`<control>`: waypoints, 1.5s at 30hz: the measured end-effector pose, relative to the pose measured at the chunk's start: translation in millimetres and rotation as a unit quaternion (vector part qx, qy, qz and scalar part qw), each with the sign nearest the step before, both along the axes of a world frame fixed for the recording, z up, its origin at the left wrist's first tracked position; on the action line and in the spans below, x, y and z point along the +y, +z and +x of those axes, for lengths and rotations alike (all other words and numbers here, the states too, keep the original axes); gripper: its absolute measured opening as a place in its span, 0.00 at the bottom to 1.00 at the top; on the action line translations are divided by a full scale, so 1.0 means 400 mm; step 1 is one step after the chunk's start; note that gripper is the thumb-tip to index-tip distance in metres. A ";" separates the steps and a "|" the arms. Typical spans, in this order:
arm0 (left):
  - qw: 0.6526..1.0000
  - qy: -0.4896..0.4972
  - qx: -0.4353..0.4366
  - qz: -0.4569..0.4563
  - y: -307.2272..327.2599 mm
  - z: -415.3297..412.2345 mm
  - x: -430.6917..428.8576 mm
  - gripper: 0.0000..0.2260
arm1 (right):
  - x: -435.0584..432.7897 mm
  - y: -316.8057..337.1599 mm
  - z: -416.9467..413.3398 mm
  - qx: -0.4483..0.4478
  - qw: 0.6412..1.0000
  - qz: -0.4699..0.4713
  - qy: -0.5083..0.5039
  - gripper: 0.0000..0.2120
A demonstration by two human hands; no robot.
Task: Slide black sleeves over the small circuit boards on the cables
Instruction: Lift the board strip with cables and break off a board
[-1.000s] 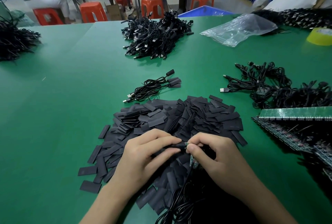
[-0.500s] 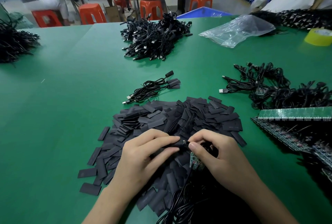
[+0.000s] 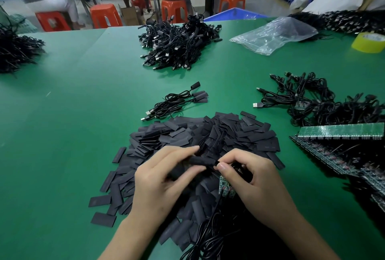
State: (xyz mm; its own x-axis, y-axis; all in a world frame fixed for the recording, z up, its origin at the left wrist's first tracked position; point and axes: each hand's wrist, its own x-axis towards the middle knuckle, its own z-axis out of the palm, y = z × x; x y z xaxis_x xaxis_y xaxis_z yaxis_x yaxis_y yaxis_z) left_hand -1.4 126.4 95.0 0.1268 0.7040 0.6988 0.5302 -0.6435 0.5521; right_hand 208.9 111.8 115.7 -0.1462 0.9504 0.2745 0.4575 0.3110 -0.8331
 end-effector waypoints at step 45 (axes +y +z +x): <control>0.999 0.010 0.014 -0.046 -0.010 0.004 0.010 0.11 | 0.003 -0.026 -0.019 -0.026 0.997 0.048 -0.063 0.05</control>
State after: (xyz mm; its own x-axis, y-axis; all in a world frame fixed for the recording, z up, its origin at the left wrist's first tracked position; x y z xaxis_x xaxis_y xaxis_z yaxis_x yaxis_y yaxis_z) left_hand 0.3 130.4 90.9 0.1309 0.7676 0.6274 0.5579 -0.5802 0.5935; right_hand 201.2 112.9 105.4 -0.0433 0.9320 0.3599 0.5394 0.3251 -0.7768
